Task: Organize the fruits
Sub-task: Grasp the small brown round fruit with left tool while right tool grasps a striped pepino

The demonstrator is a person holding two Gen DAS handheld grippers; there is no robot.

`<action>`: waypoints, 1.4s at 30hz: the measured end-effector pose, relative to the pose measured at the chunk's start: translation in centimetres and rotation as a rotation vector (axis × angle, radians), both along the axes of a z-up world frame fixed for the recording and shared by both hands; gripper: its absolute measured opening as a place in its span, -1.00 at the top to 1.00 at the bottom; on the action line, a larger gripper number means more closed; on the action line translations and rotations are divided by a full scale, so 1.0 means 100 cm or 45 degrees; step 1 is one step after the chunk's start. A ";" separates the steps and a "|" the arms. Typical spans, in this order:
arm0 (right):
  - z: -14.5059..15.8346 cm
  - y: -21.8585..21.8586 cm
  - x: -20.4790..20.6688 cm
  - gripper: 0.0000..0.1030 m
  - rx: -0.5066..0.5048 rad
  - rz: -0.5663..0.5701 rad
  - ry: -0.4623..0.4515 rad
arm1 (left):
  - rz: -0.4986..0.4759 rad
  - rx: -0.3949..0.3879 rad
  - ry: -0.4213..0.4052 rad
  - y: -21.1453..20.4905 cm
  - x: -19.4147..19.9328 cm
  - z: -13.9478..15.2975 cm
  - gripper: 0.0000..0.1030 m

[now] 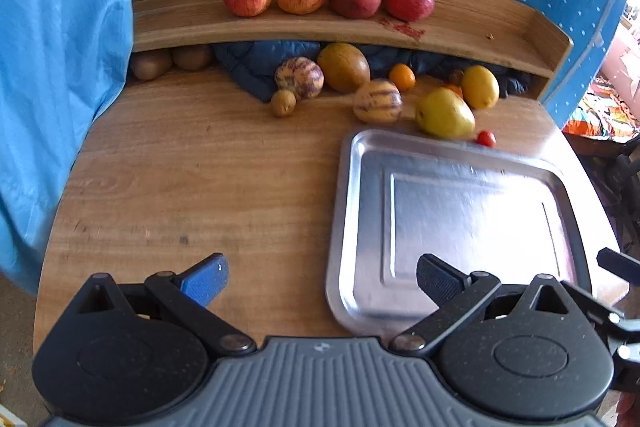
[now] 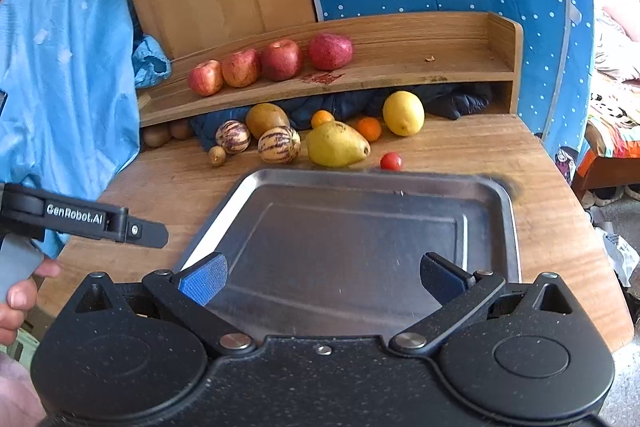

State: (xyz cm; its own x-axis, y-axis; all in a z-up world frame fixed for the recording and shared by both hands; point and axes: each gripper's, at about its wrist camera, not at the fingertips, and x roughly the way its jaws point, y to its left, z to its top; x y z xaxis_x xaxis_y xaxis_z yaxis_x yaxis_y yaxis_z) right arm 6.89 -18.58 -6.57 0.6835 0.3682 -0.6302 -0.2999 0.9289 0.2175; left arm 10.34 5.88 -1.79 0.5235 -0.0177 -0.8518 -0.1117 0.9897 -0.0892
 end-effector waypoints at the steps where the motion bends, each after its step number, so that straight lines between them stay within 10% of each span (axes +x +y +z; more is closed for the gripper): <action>1: -0.001 0.004 0.005 -0.99 -0.005 -0.006 0.005 | -0.007 -0.007 0.009 0.004 0.008 -0.002 -0.99; 26: -0.010 0.146 0.149 -0.99 -0.420 0.092 -0.134 | -0.245 -0.020 0.023 0.089 0.168 -0.049 -0.92; 42: -0.040 0.196 0.195 -0.60 -0.630 0.252 -0.026 | -0.414 -0.110 0.020 0.080 0.191 -0.066 -0.18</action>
State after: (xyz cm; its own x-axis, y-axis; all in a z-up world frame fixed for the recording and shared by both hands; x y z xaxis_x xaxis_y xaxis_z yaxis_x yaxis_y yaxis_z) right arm 26.42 1.06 -10.52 0.6451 0.1537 -0.7484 -0.4797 0.8439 -0.2402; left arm 29.40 13.92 -8.41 0.4656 -0.2545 -0.8476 0.2067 0.9625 -0.1755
